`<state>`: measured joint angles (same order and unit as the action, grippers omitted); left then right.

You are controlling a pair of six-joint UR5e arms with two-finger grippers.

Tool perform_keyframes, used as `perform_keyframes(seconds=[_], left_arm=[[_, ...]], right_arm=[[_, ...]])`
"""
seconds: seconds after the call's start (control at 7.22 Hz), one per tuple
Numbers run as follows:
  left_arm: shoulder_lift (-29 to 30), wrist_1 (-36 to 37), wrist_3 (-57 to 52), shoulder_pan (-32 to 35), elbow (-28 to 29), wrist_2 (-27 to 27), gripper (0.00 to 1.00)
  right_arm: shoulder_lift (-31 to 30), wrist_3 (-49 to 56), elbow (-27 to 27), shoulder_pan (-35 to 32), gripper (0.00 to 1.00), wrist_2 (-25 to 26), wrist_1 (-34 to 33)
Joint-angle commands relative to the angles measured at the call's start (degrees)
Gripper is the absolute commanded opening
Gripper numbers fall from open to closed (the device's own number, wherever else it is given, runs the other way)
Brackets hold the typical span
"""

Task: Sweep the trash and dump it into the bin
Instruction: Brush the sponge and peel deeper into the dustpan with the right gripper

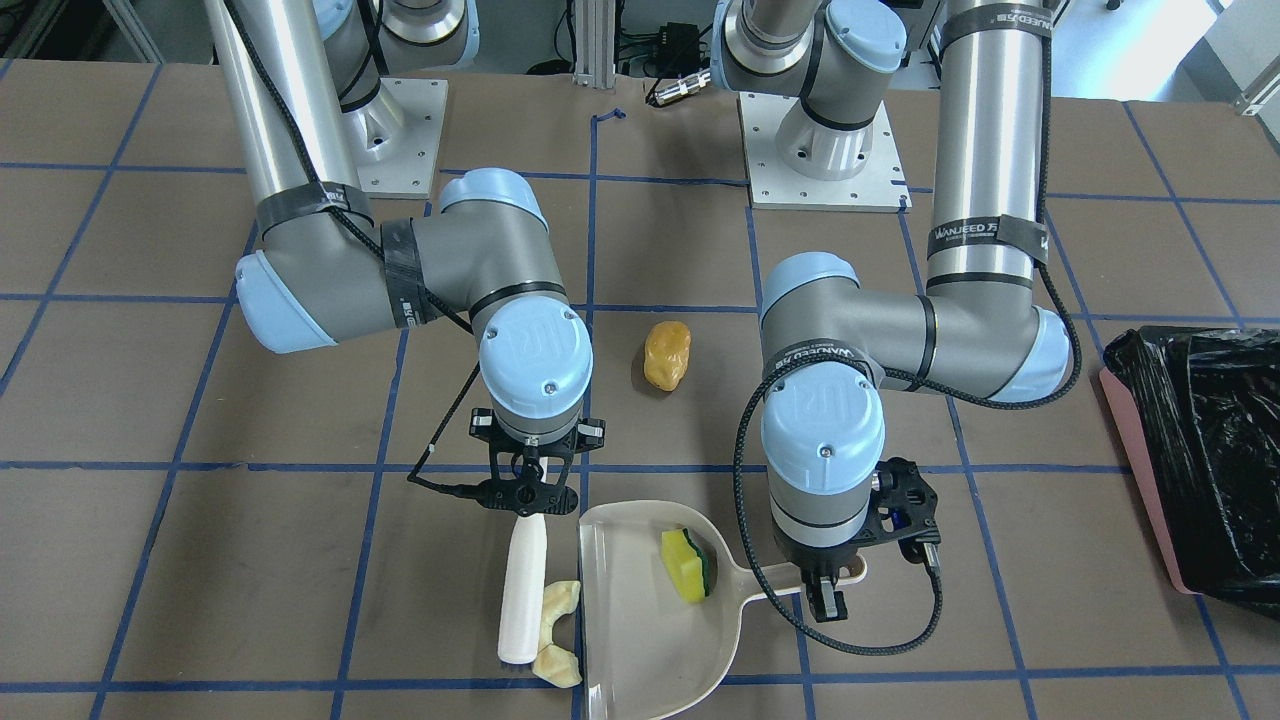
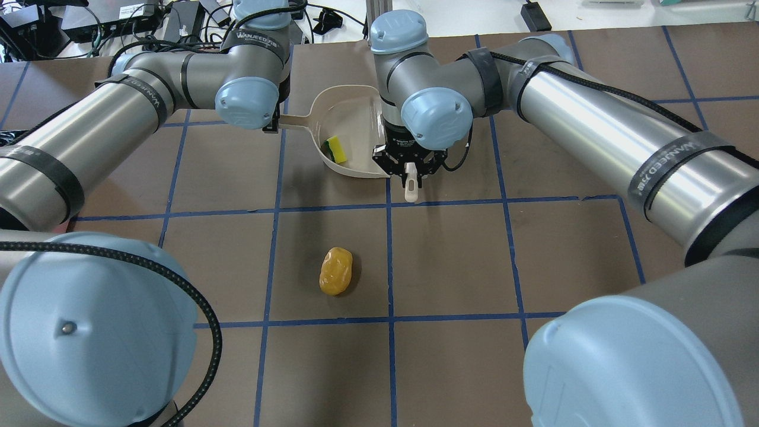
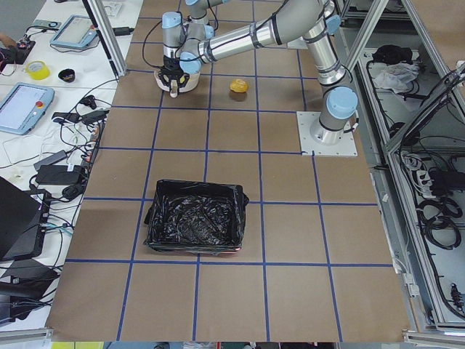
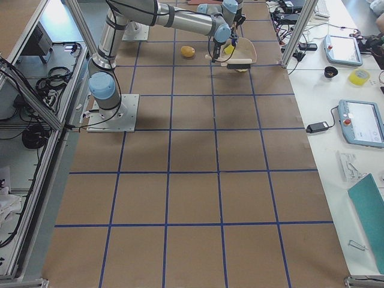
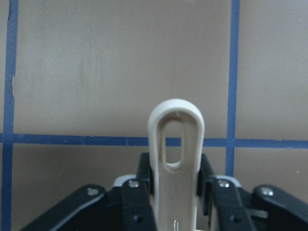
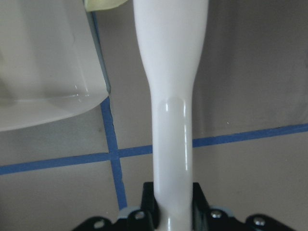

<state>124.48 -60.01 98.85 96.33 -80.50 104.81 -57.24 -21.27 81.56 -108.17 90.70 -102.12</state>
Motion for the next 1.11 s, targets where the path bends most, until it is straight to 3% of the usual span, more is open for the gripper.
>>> perform_keyframes(seconds=[0.0,0.97], left_arm=[[0.4,0.1,0.3,0.0,0.1,0.0,0.0],[1.6,-0.1,-0.3,0.0,-0.1,-0.4,0.0]], right_arm=[[1.6,4.6,-1.0,0.1,0.0,0.8,2.6],[0.6,0.4,-1.8,2.1,0.0,0.9,2.5]])
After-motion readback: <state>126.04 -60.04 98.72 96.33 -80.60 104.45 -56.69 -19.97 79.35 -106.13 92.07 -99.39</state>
